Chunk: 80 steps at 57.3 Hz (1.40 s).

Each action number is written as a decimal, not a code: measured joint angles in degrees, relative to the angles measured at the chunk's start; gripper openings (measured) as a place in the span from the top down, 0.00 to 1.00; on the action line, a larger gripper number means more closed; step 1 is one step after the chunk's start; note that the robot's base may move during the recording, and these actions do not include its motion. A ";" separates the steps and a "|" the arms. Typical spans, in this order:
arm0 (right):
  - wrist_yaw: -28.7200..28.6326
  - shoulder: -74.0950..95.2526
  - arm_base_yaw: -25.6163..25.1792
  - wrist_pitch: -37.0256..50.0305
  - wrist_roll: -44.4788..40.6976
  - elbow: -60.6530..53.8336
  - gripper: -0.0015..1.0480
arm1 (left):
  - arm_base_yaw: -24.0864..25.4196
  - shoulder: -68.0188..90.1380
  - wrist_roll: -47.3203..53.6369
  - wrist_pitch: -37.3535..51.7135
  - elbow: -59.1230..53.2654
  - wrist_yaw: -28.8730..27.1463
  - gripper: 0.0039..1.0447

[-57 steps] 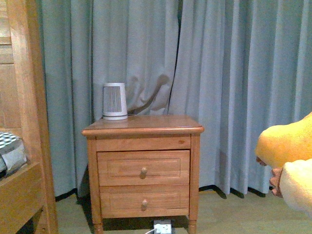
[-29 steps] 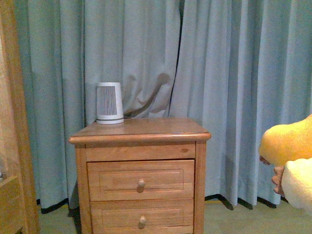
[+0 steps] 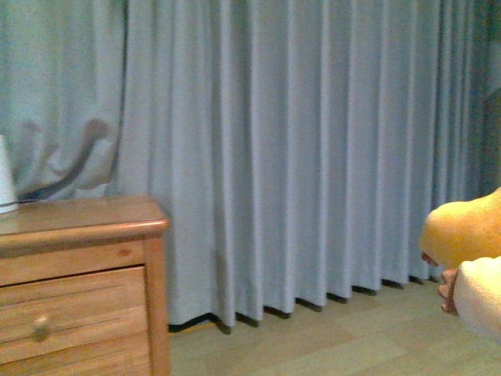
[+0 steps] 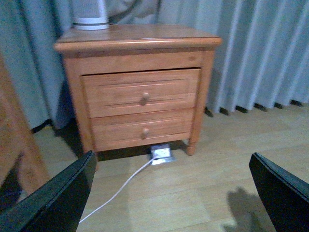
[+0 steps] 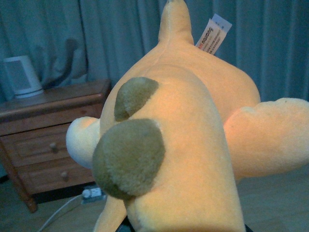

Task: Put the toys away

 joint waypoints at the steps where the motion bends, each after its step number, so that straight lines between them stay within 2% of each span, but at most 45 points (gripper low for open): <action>1: 0.00 0.00 0.00 0.00 0.00 0.00 0.93 | 0.00 0.00 0.00 0.00 0.00 0.00 0.06; 80: 0.42 -0.15 -0.07 0.00 -0.09 -0.02 0.93 | -0.07 -0.04 0.02 0.00 -0.02 0.35 0.06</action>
